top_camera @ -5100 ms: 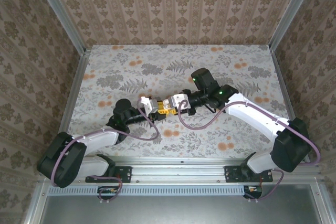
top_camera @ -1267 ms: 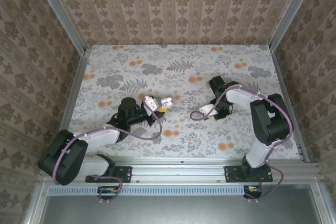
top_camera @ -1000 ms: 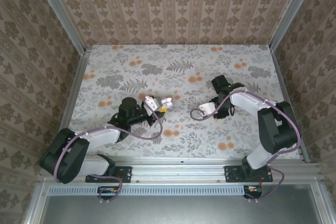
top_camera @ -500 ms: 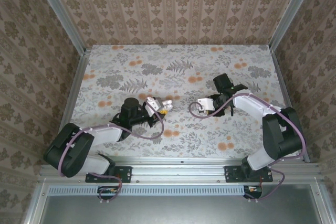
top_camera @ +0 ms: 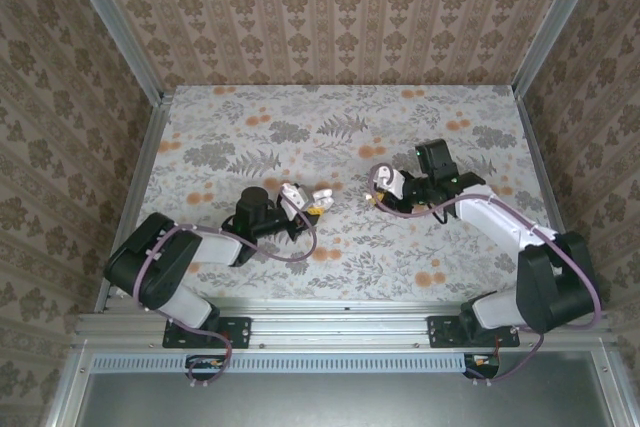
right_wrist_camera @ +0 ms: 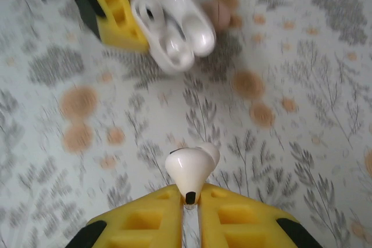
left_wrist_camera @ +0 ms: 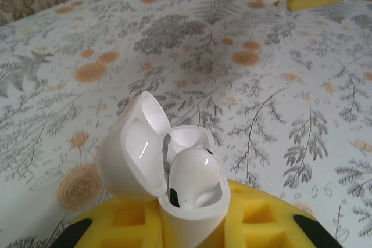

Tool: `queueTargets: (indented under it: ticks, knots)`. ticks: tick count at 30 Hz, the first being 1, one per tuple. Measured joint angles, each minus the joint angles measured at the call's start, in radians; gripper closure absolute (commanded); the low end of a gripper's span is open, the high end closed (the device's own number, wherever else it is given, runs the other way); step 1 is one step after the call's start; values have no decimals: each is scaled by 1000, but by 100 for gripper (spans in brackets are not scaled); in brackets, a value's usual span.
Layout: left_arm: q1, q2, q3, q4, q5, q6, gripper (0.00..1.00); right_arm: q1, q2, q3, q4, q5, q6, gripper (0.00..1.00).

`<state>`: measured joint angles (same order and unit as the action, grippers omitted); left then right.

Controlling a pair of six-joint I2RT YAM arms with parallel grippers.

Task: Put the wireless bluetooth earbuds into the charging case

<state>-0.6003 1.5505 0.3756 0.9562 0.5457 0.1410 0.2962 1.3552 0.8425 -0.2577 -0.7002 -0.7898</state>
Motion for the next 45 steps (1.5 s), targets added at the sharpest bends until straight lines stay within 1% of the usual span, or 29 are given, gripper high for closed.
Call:
queueTargets:
  ticks: [6, 12, 15, 22, 29, 39, 43, 45]
  knots:
    - [0, 51, 0, 166, 58, -45, 100, 2, -66, -100, 239, -163, 287, 86]
    - [-15, 59, 0, 251, 117, -60, 100, 32, -103, -171, 452, -232, 507, 86]
    - [-27, 59, 2, 265, 144, -60, 100, 48, -110, -179, 539, -247, 579, 86]
    - [-34, 44, 6, 270, 171, -60, 100, 82, -109, -184, 663, -250, 663, 86]
    - [-34, 5, 6, 273, 174, -60, 100, 112, -71, -184, 716, -249, 686, 87]
    - [-47, -10, 7, 280, 172, -62, 100, 130, -7, -184, 776, -231, 694, 87]
    - [-49, -19, 7, 280, 149, -67, 100, 135, -2, -201, 820, -205, 713, 88]
    - [-57, -27, 7, 281, 110, -67, 100, 141, -2, -230, 870, -168, 743, 88]
